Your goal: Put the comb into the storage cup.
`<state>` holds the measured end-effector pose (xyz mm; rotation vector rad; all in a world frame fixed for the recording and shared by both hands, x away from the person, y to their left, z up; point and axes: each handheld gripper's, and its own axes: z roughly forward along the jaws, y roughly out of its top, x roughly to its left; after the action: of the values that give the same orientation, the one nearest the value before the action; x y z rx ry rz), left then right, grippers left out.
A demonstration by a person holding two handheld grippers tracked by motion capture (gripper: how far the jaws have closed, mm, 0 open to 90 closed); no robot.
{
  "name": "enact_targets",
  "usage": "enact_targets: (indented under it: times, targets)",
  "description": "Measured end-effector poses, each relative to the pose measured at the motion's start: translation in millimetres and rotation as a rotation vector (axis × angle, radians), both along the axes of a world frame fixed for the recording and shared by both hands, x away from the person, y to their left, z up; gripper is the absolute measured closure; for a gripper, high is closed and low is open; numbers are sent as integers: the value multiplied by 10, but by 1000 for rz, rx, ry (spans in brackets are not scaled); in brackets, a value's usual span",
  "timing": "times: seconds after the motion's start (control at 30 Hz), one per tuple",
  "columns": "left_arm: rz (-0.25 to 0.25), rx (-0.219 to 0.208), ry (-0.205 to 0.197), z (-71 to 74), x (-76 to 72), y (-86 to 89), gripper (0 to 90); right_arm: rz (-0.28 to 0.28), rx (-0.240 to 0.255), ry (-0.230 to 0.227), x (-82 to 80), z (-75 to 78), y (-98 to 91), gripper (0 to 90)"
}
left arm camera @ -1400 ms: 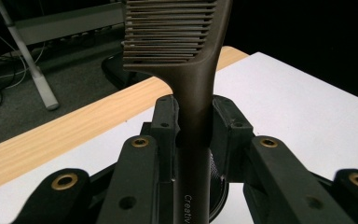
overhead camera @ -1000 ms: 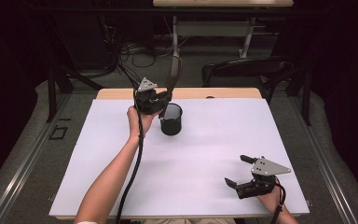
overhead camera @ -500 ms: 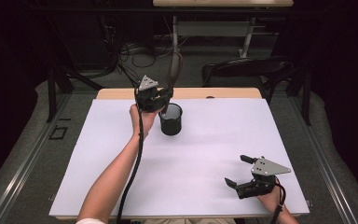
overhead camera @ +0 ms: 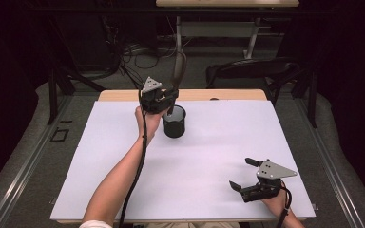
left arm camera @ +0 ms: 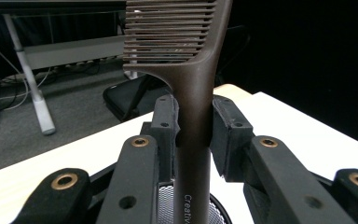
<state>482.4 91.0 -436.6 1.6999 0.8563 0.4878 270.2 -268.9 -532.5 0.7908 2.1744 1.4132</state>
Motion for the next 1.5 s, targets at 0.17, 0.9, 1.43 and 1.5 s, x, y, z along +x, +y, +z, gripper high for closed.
enact_targets:
  times: [0.17,0.9,1.43,1.5]
  targets:
    - [8,-2,-3,-28,17,-20,727,1,3,-1,0,-1,1,4]
    - [30,-18,-4,-167,98,-30,727,2,2,3,0,-1,-2,4]
    - [38,-10,15,-282,121,-36,727,2,6,4,-3,0,-3,4]
    - [38,-7,19,-295,126,-43,727,1,5,4,-3,1,-3,4]
